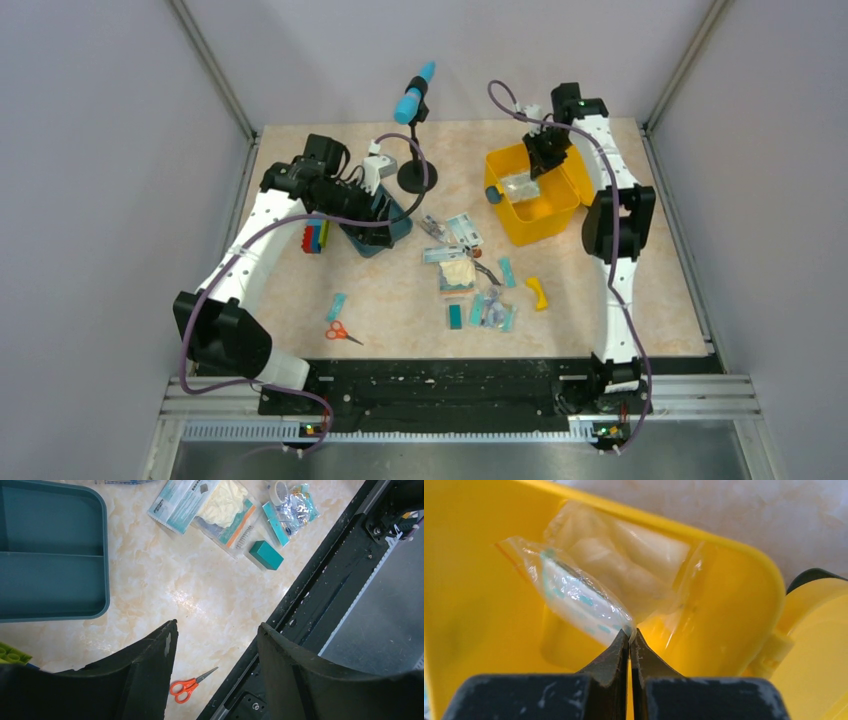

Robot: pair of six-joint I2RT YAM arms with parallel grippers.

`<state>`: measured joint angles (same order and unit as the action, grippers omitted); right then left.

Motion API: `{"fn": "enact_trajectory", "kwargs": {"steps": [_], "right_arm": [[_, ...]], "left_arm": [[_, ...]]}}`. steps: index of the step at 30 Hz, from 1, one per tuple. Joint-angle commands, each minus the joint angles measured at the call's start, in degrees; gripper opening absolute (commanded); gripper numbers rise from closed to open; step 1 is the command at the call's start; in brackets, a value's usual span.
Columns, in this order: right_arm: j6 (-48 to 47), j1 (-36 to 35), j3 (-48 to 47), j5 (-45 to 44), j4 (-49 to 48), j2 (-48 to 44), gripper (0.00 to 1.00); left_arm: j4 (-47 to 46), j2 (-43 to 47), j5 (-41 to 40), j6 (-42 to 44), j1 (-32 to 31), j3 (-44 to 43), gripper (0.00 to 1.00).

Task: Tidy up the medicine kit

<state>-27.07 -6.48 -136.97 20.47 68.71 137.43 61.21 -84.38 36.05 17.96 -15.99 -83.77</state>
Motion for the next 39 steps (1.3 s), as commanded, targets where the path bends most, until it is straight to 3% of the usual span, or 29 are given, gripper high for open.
{"fn": "enact_trajectory", "kwargs": {"steps": [1,7,15,16,17,18,19,25,29,33,37,39], "right_arm": [[5.1,-0.3,-1.7,-5.7,-5.9,2.6,0.0],[8.9,-2.0,-1.7,-8.0,-9.1,2.3,0.07],[10.9,-4.6,0.3,-12.0,-10.1,-4.0,0.43],[11.1,-4.8,1.0,-12.8,-10.3,-5.4,0.51],[11.3,-4.8,1.8,-13.4,-10.4,-6.8,0.64],[11.5,-4.7,2.5,-13.7,-10.5,-8.4,0.84],[11.4,-4.7,3.1,-13.9,-10.4,-9.7,0.89],[10.5,-4.8,10.0,-10.9,-12.9,-19.6,0.9],[10.4,-5.0,21.7,-1.8,-19.7,-27.9,0.9],[9.4,-7.3,39.4,9.8,-29.4,-38.2,0.73],[3.6,-14.7,54.5,10.7,-32.2,-43.5,0.56],[1.8,-18.6,59.7,9.9,-32.8,-44.7,0.53]], "left_arm": [[-1.1,1.1,-0.3,0.7,0.0,-0.5,0.64],[-1.3,0.9,-3.4,0.2,0.0,0.1,0.62],[-2.6,1.8,-7.6,0.5,0.0,2.7,0.61],[-2.9,2.0,-8.0,0.5,0.0,3.4,0.61],[-3.2,2.2,-8.3,0.6,0.0,3.8,0.61],[-3.5,2.5,-8.4,0.6,0.0,4.5,0.61],[-3.7,2.7,-8.6,0.7,0.0,4.9,0.61],[-5.1,3.7,-9.0,1.0,0.0,7.0,0.61],[-6.4,4.0,-8.7,0.7,0.0,8.4,0.61],[-6.9,3.9,-8.4,0.4,0.0,8.9,0.61],[-7.2,4.2,-9.0,0.5,0.0,9.6,0.6],[-7.2,4.5,-9.4,0.6,0.0,10.3,0.6]]}}
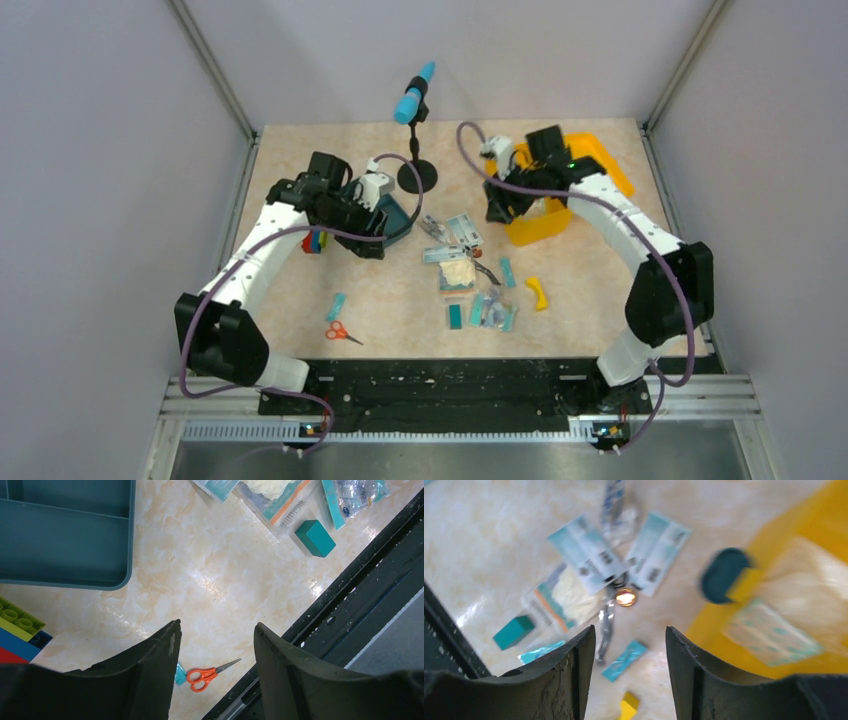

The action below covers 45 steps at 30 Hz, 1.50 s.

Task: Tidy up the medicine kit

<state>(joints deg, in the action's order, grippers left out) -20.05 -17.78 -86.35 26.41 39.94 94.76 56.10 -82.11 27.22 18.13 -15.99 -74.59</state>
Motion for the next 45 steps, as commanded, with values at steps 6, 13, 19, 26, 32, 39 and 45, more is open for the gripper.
{"fn": "enact_trajectory", "kwargs": {"steps": [6,13,19,26,32,39,45], "right_arm": [[-1.1,-14.1,18.7,-4.9,-10.9,-0.7,0.53],[0.0,-15.2,18.7,-8.9,-14.7,4.5,0.57],[0.9,-16.5,15.6,-9.1,-15.7,9.7,0.56],[0.7,-18.8,14.5,-11.8,-15.7,13.4,0.52],[0.0,-19.2,14.3,-14.3,-15.3,11.5,0.28],[-1.0,-19.2,13.2,-12.9,-12.8,6.0,0.11],[-0.7,-19.2,12.1,-9.1,-10.4,3.0,0.0]], "left_arm": [[-2.9,3.6,-0.4,-1.3,0.1,3.9,0.6],[-3.6,4.8,-1.1,-2.0,0.5,6.2,0.6],[-4.8,5.5,-0.7,-5.4,4.1,7.7,0.6],[-7.1,6.4,1.1,-9.7,9.5,10.5,0.6],[-8.0,6.6,0.2,-9.5,10.4,10.6,0.6],[-9.2,4.7,1.1,-10.2,10.4,9.9,0.6],[-9.4,2.6,1.9,-10.4,10.4,8.2,0.59]]}}
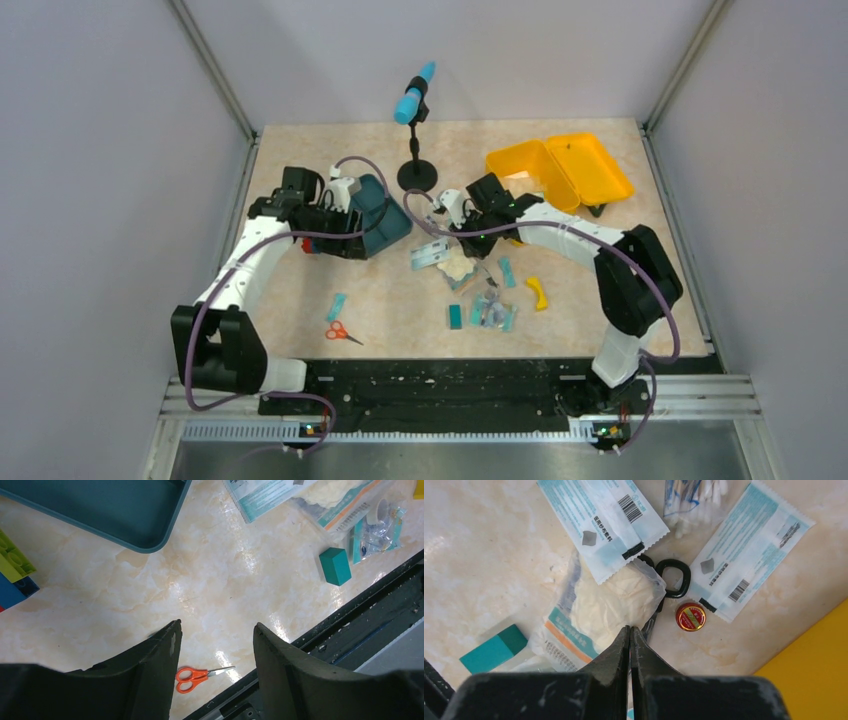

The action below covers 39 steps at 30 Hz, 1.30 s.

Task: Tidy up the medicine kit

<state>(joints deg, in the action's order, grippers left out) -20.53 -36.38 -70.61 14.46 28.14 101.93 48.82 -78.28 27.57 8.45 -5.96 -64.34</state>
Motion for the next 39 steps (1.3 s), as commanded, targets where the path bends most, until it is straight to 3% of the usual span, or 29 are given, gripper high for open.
{"fn": "enact_trajectory", "kwargs": {"steps": [1,11,20,23,29,39], "right_arm": [[-0.1,-0.7,-4.1,3.0,2.3,-4.4,0.0],[-1.7,2.7,-9.1,6.7,10.9,-10.2,0.0],[0.0,7.8,-11.3,10.4,11.1,-6.8,0.0],[0.8,7.7,-9.9,10.0,12.1,-3.4,0.25],[-9.9,7.2,-4.4,6.7,12.5,-1.3,0.52],[-16.1,7.2,-3.0,4.9,7.9,3.6,0.53]], "left_arm": [[-2.0,-1.4,1.6,-0.8,0.3,-2.4,0.59],[-2.0,-1.3,1.3,-0.5,0.3,-2.7,0.59],[-2.2,-1.8,1.7,-0.7,0.3,-2.8,0.59],[-2.2,-2.0,2.2,-1.0,0.3,-2.7,0.59],[-2.3,-0.6,1.5,-0.7,0.3,-1.7,0.59],[-3.3,-0.1,1.6,-1.4,0.3,0.2,0.59]]}}
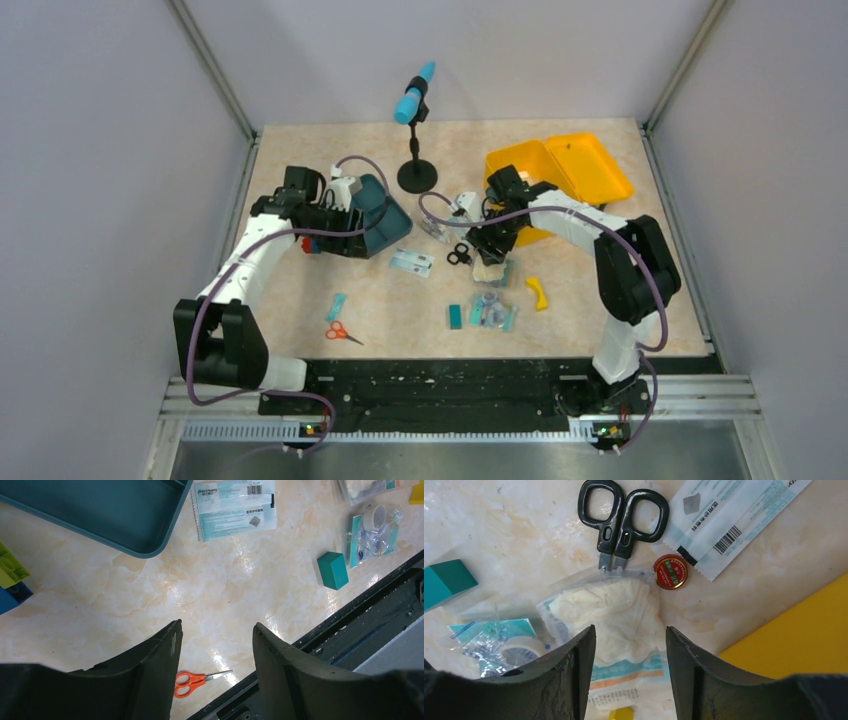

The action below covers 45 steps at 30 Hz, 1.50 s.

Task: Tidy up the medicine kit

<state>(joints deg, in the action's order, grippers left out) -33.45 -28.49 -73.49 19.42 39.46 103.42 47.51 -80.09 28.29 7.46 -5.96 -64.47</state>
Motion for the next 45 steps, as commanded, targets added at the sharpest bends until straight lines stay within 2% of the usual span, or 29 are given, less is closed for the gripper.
{"fn": "enact_trajectory", "kwargs": {"steps": [1,5,8,10,13,14,23,29,33,35,39,45], "right_arm": [[-3.5,-0.8,-0.2,0.1,-3.6,2.8,0.53],[-4.8,-0.8,0.2,1.3,-4.3,4.7,0.53],[-5.7,-0.8,1.1,1.0,-5.1,5.4,0.45],[-5.8,-0.8,1.5,0.8,-5.1,5.1,0.34],[-5.5,-0.8,1.3,1.3,-4.1,3.0,0.06],[-5.4,-0.8,1.1,1.6,-3.5,1.6,0.0],[-1.1,-0.6,-7.1,5.9,3.3,-10.0,0.0],[14.3,5.3,-11.4,-1.6,-4.7,-12.6,0.0],[24.8,11.7,-14.3,-8.7,-10.9,-10.1,0.0],[27.0,14.0,-15.6,-11.8,-12.5,-8.4,0.0],[27.9,16.6,-17.2,-14.2,-14.6,-3.1,0.0],[28.8,17.5,-21.7,-13.0,-16.5,6.0,0.0]], "left_arm": [[-1.9,1.6,0.8,-0.4,0.3,0.2,0.59],[-1.8,1.6,0.7,-0.2,0.3,0.5,0.59],[-1.9,1.5,0.6,-0.1,0.3,0.6,0.59],[-1.9,1.2,0.6,-0.1,0.3,0.6,0.59],[-1.9,0.9,0.7,-0.1,0.3,0.2,0.59],[-1.8,0.7,0.7,-0.1,0.3,0.2,0.59],[-2.1,-1.4,1.6,-0.7,0.3,-1.5,0.59],[-1.9,-1.9,1.6,-0.7,0.3,-2.3,0.59],[-1.6,-1.9,1.7,-0.8,0.3,-2.3,0.59],[-1.3,-1.9,1.7,-0.8,0.3,-2.4,0.59],[-0.4,-1.7,1.3,-0.1,0.3,-3.1,0.59],[0.9,-1.2,0.0,1.2,0.3,-3.8,0.59]]}}
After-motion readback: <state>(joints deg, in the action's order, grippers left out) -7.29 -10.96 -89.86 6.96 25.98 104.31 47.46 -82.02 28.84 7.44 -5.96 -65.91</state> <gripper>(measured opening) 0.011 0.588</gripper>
